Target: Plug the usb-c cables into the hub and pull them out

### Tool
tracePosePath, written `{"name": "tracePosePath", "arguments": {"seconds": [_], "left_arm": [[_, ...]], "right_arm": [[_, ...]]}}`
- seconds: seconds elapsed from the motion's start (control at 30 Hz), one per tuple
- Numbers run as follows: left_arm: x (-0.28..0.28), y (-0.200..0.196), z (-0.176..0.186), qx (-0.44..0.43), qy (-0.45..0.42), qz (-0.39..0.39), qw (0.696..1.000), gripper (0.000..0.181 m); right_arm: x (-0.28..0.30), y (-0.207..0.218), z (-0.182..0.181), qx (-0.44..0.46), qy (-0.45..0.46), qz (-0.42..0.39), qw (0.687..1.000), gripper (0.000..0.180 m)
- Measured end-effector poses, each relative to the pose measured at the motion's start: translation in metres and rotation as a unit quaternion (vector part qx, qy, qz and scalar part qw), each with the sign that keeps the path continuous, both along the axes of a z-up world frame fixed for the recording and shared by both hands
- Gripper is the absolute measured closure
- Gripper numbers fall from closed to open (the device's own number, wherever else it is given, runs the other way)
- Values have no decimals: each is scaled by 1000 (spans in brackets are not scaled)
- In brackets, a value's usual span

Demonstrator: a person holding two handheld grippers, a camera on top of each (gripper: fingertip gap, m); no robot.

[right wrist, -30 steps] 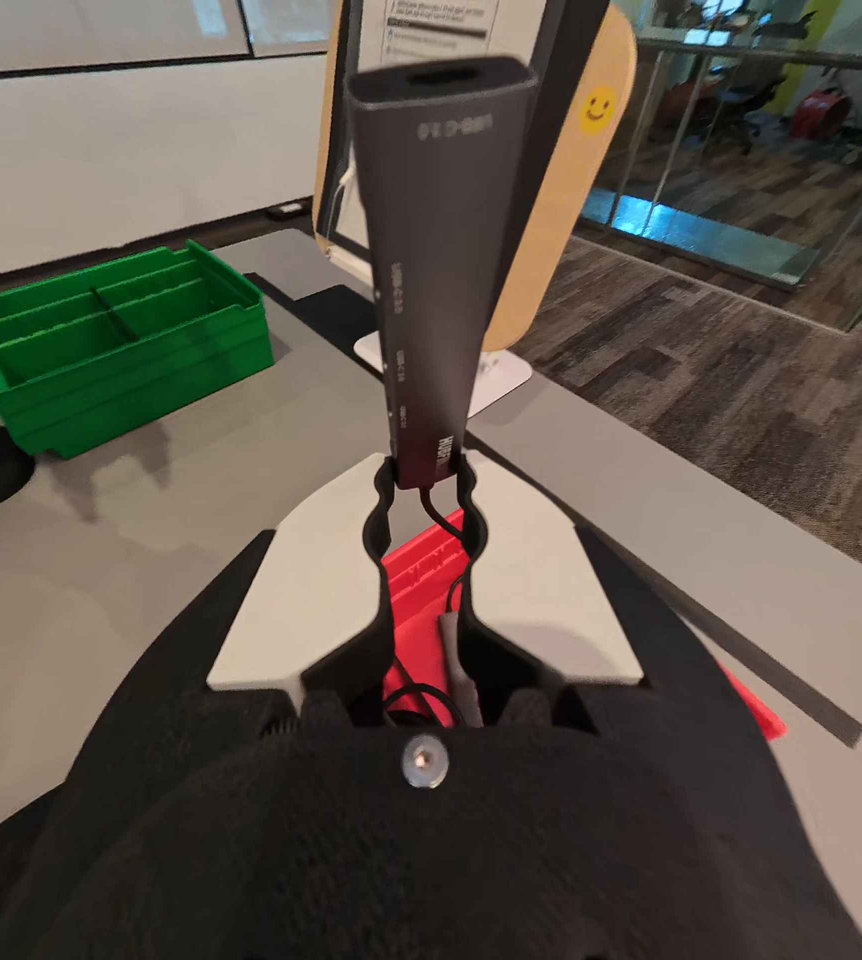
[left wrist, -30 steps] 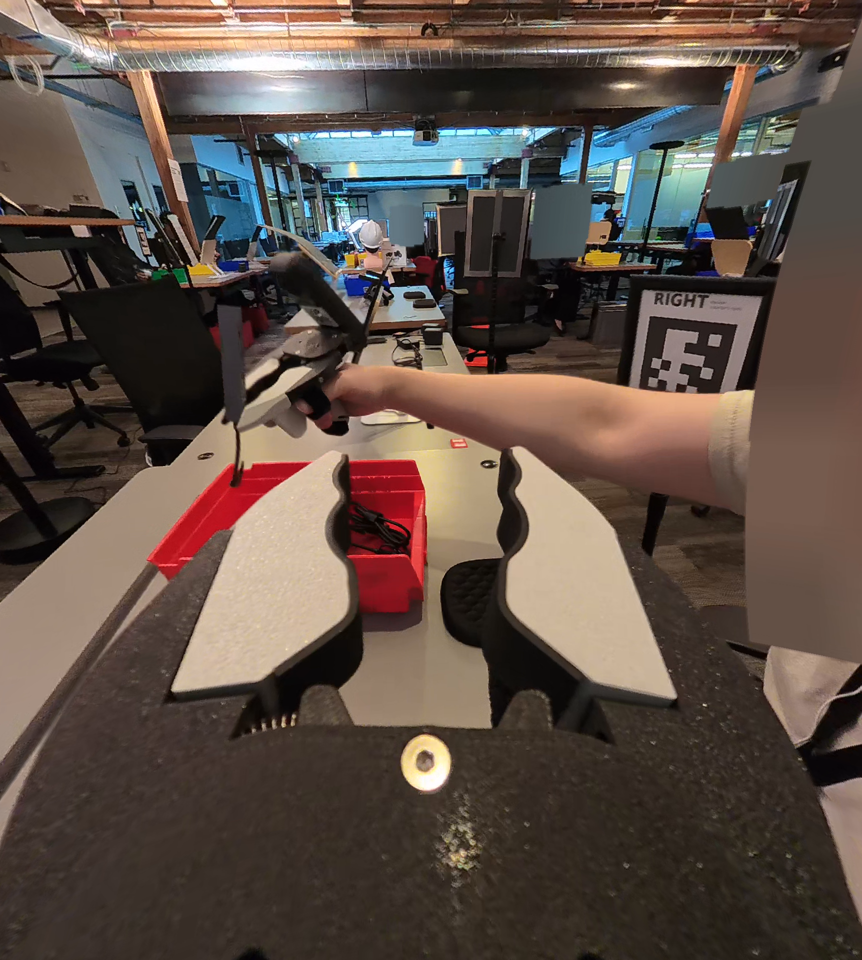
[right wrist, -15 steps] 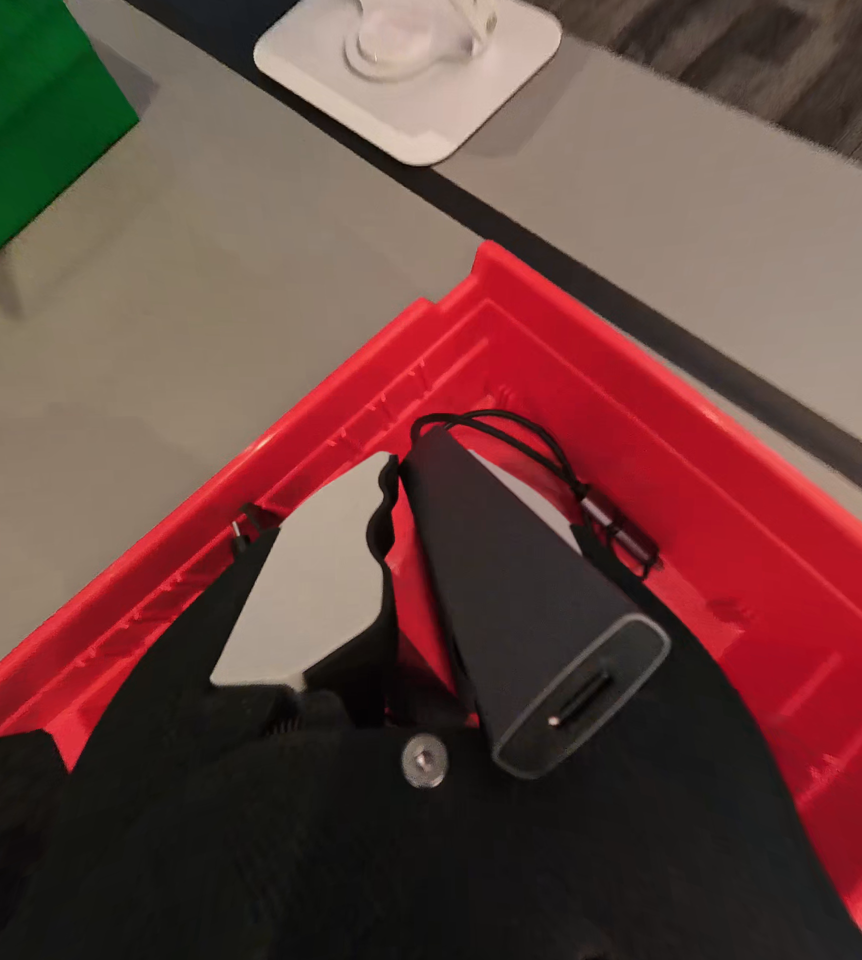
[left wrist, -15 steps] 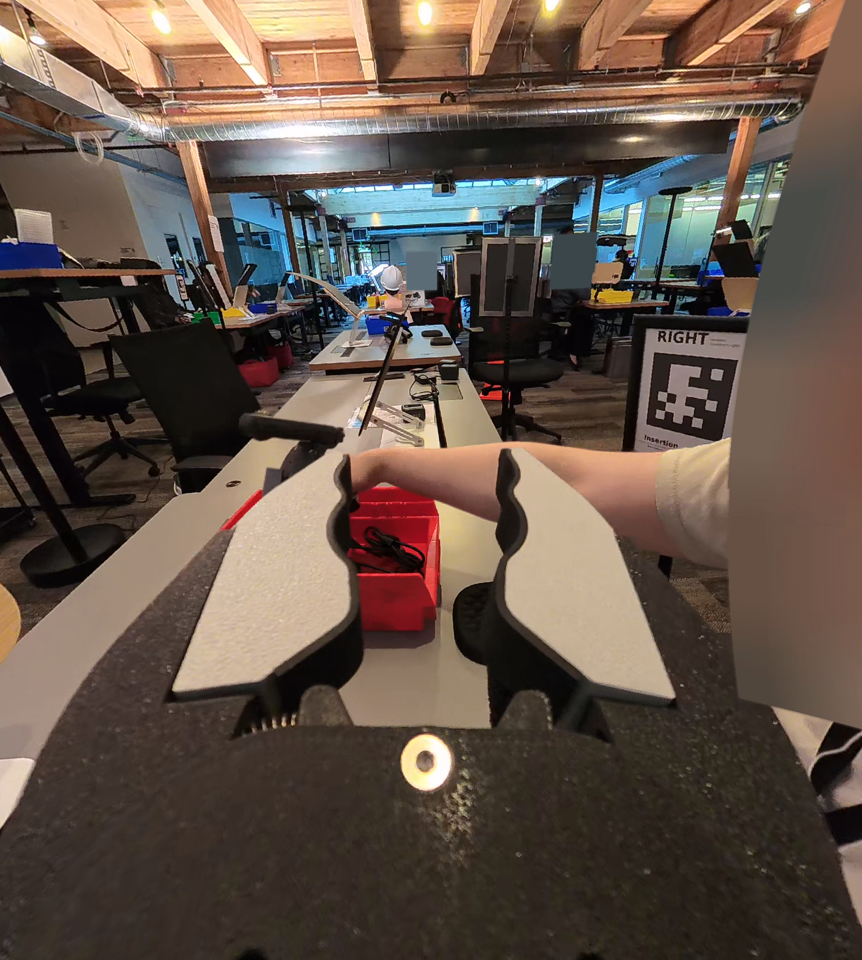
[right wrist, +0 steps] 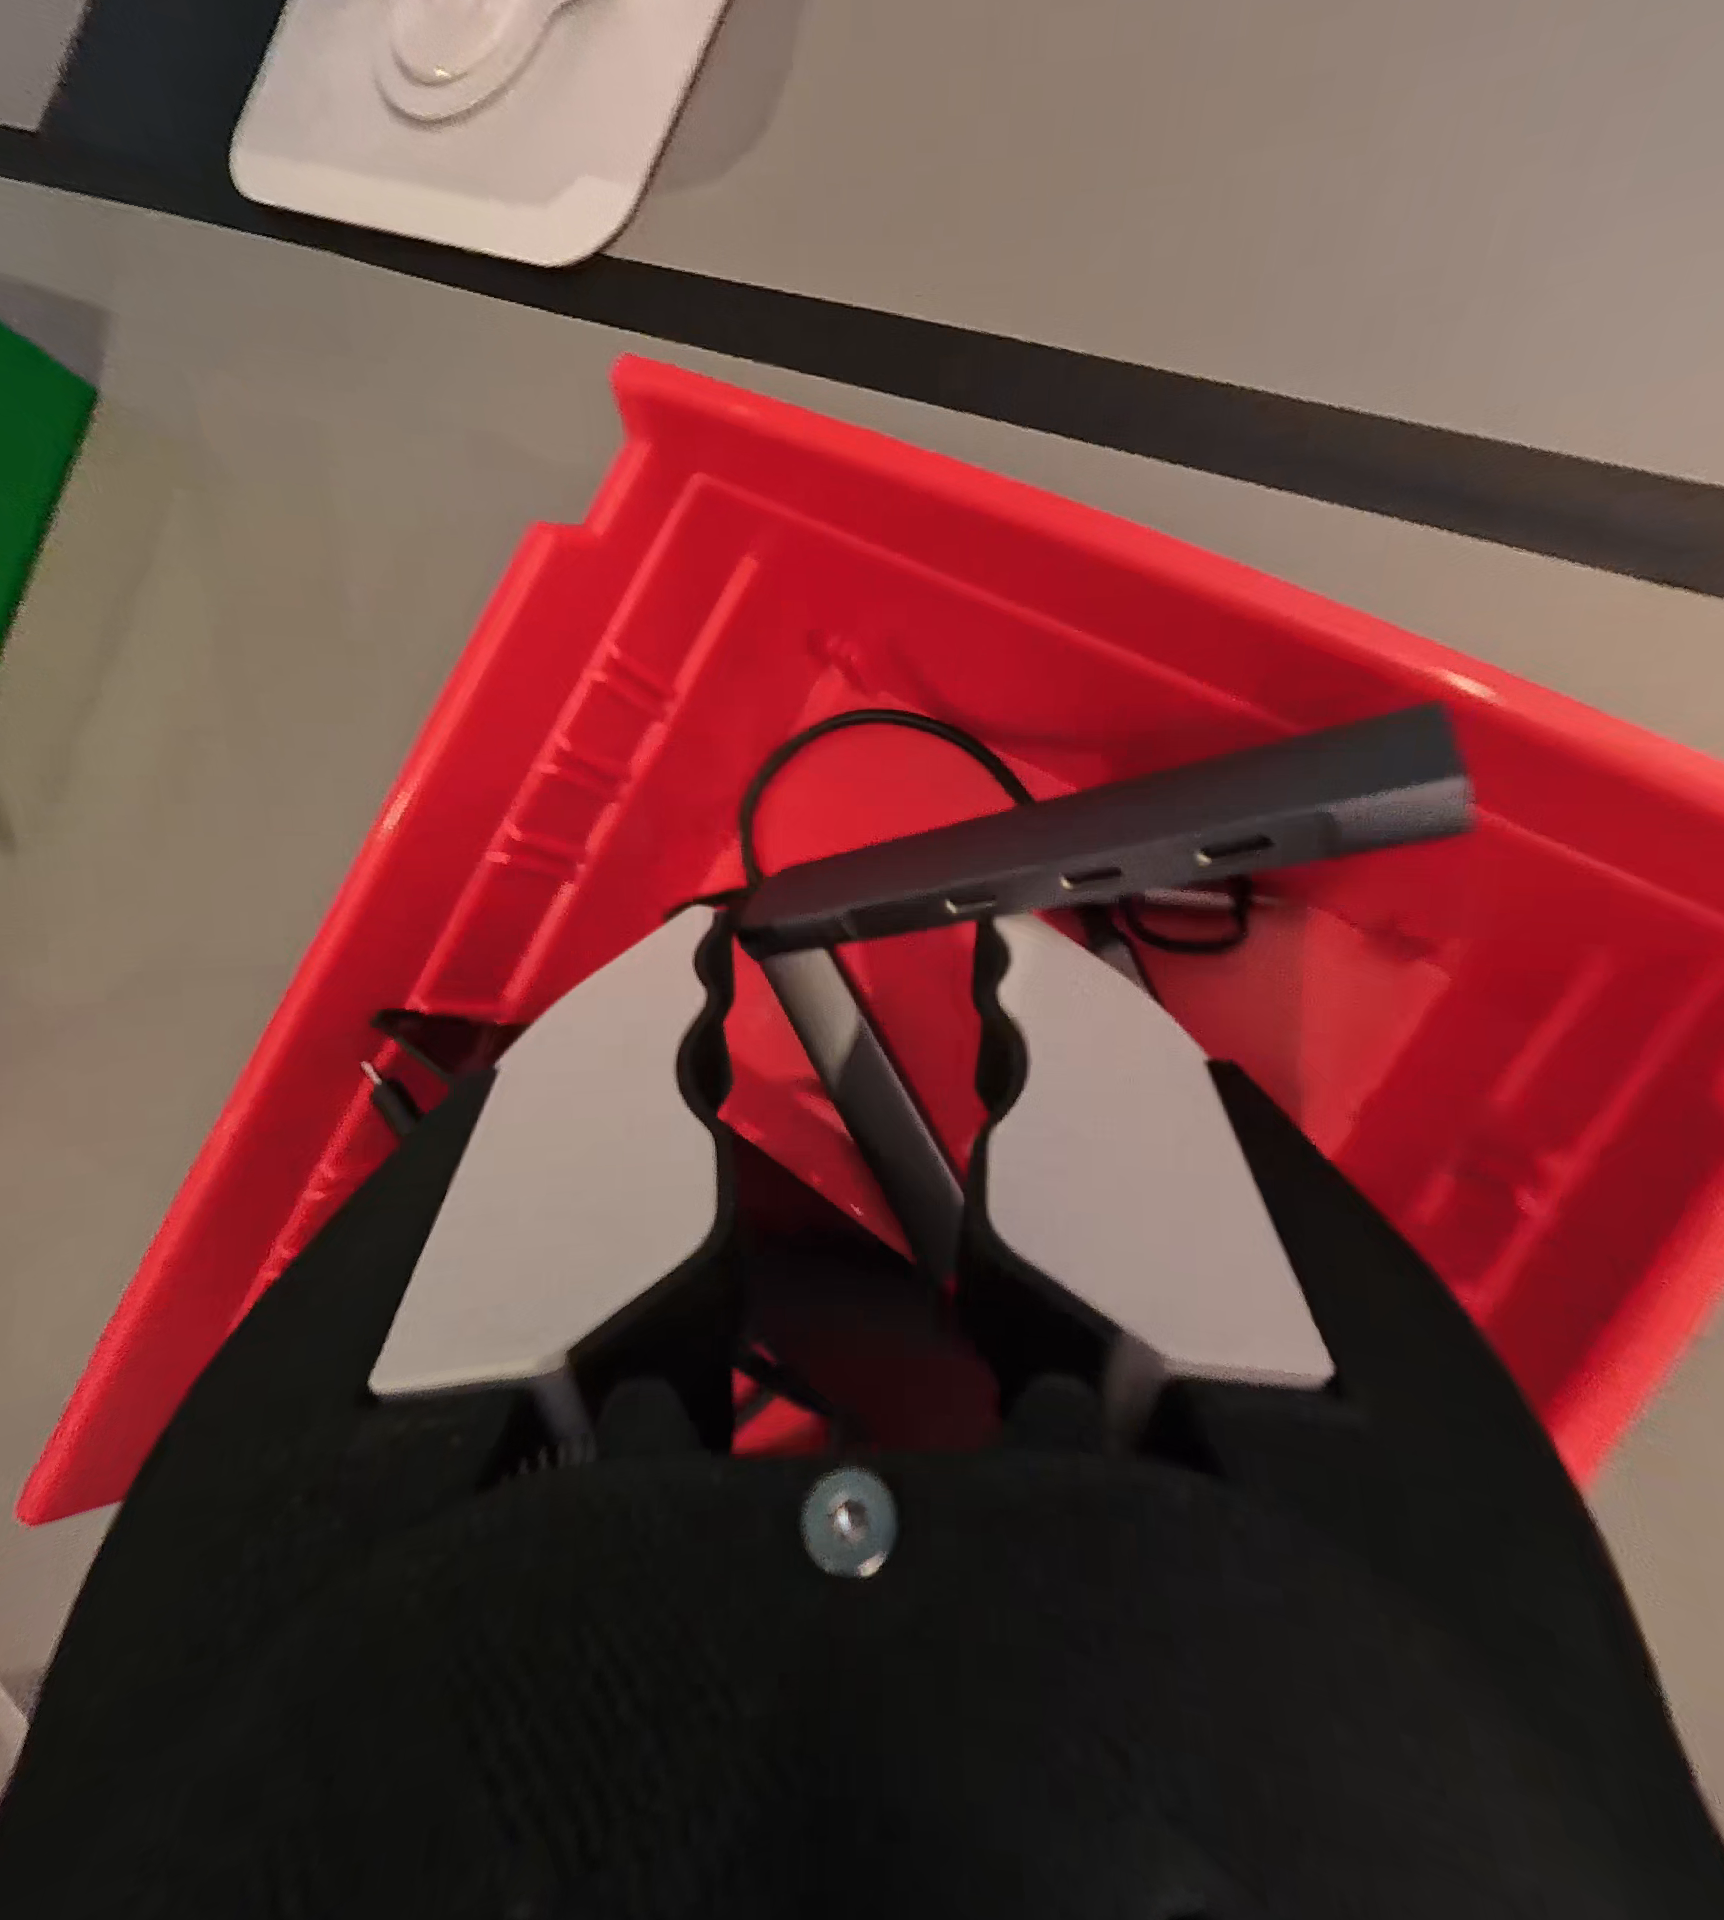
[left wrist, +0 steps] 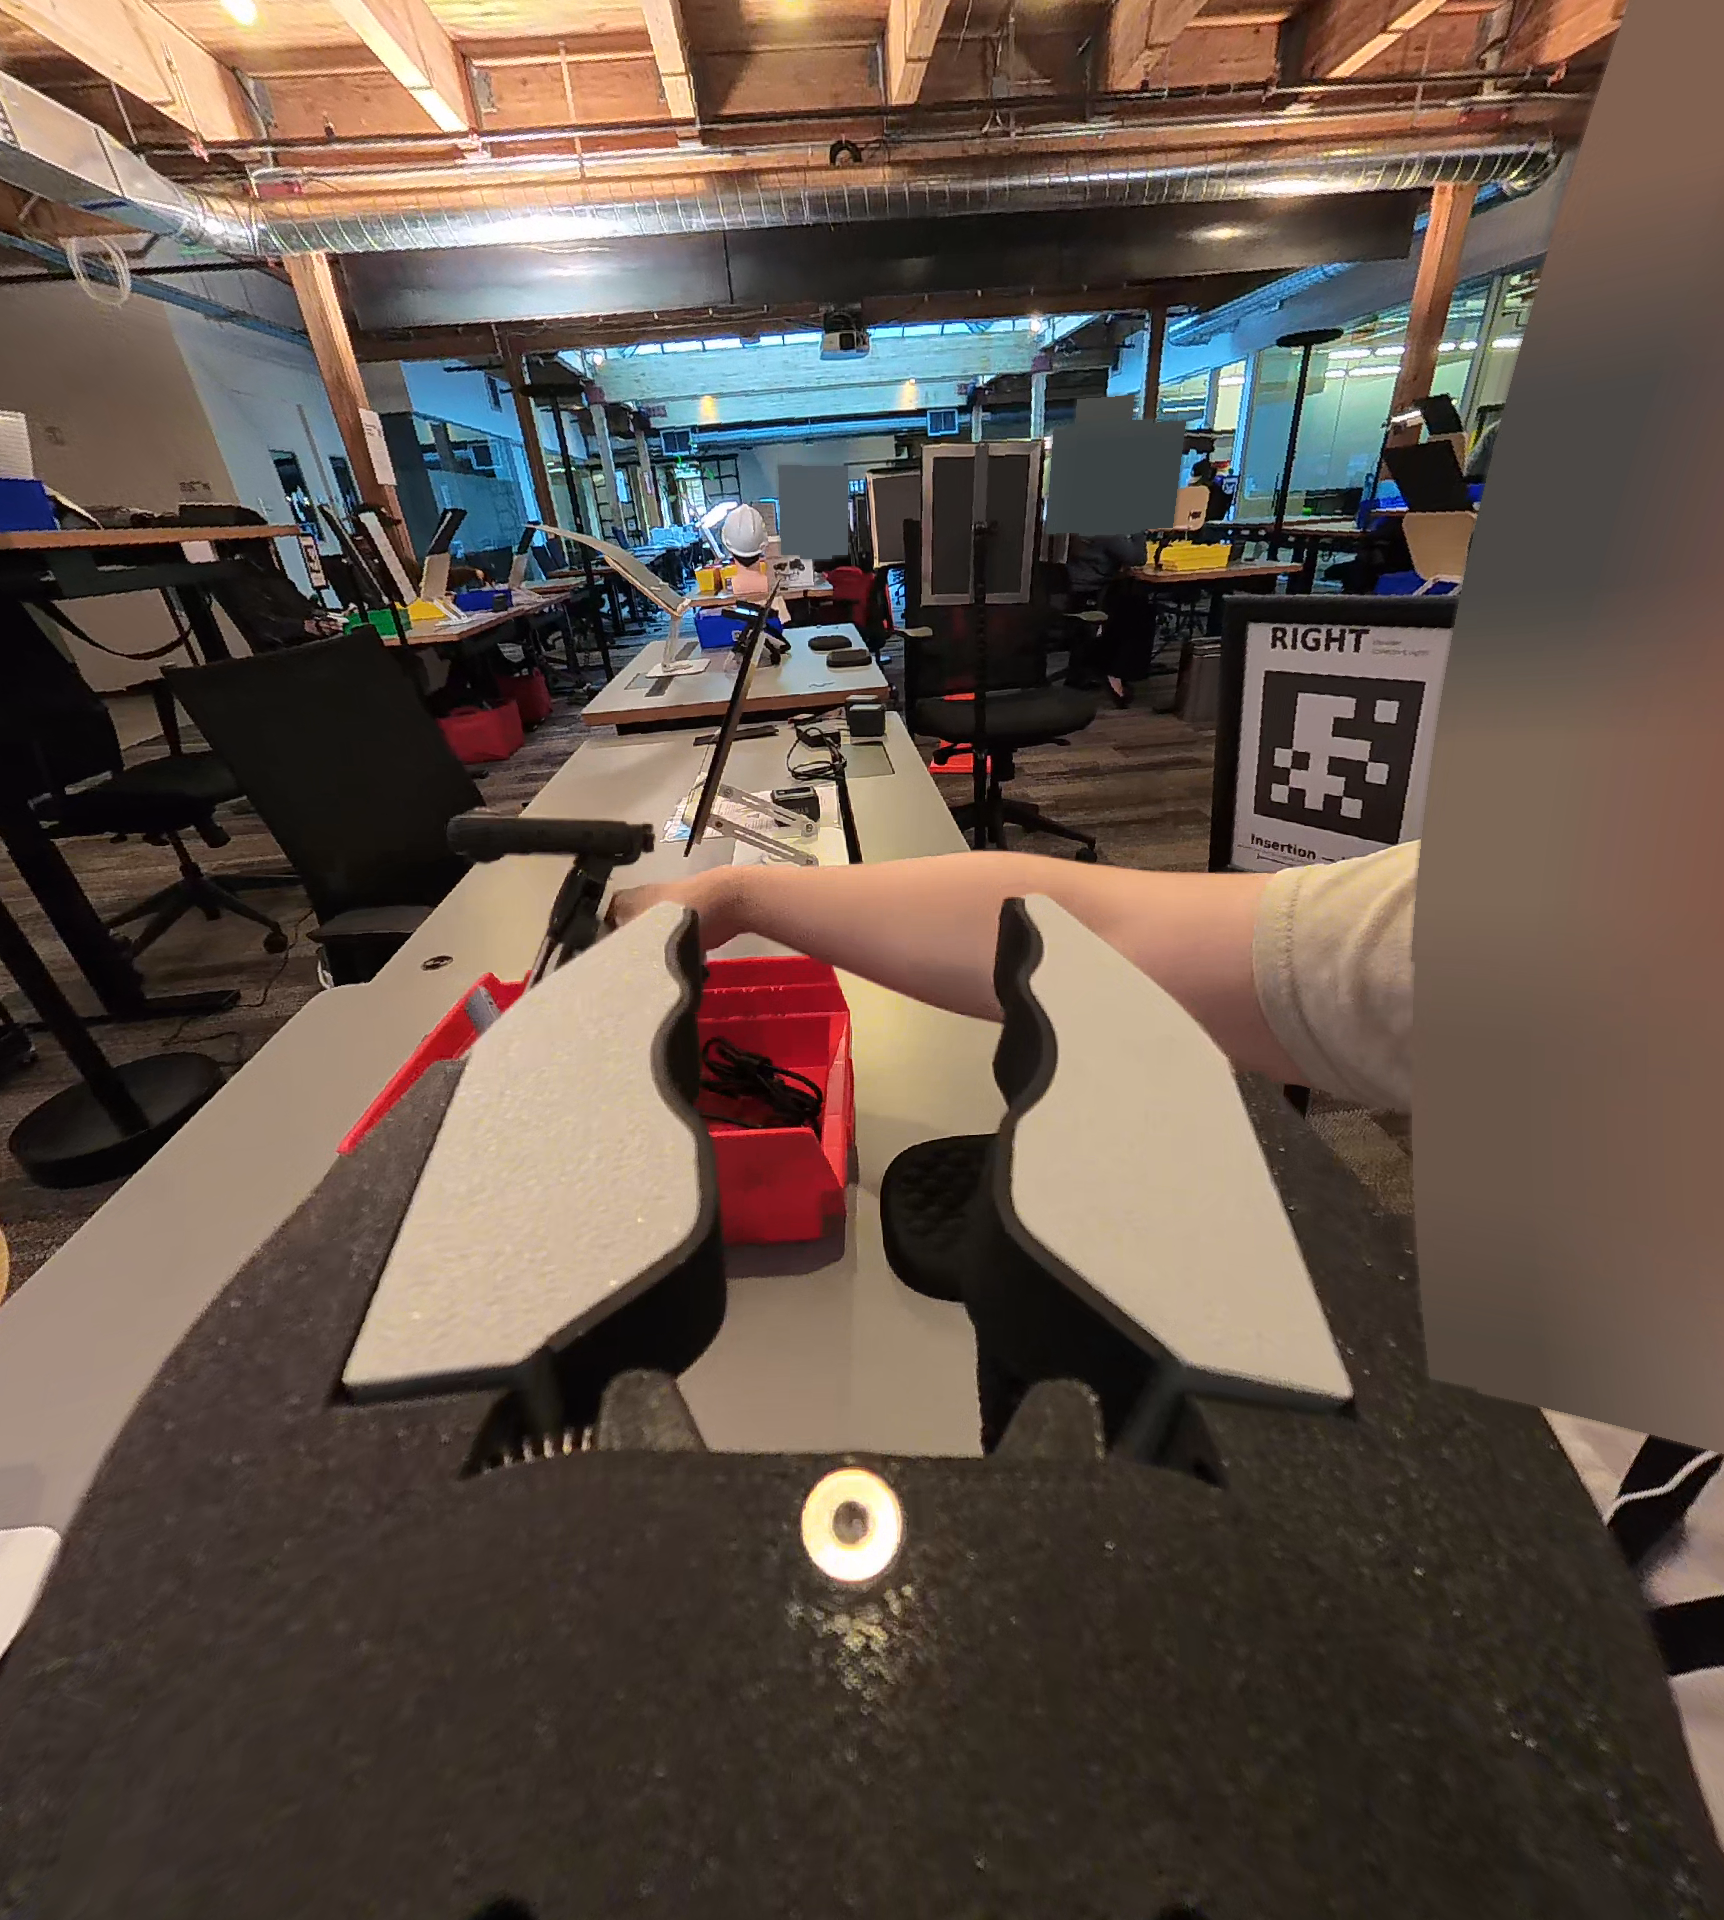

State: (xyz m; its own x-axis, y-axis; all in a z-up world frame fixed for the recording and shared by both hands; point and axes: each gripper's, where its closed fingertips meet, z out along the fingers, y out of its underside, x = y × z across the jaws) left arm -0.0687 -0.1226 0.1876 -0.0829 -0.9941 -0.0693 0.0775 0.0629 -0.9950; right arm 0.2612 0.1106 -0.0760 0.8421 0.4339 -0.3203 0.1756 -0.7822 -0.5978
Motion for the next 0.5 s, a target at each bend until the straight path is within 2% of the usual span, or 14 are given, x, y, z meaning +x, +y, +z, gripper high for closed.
{"name": "tracePosePath", "arguments": {"seconds": [0.17,0.3,0.4,0.47,0.5], "left_arm": [[-3,0,-1,-1,7,1,1000,127],[-9,8,-2,7,16,32,999,127],[-20,29,-7,11,41,103,994,126],[-33,54,-13,13,63,181,981,126],[-43,68,-17,13,75,225,971,125]], "right_arm": [[37,-20,-1,-27,-64,-20,997,131],[58,-33,33,26,-109,-27,993,129],[79,-51,62,93,-127,-113,981,119],[83,-78,52,68,-109,-163,978,105],[85,-91,41,43,-105,-181,977,105]]}}
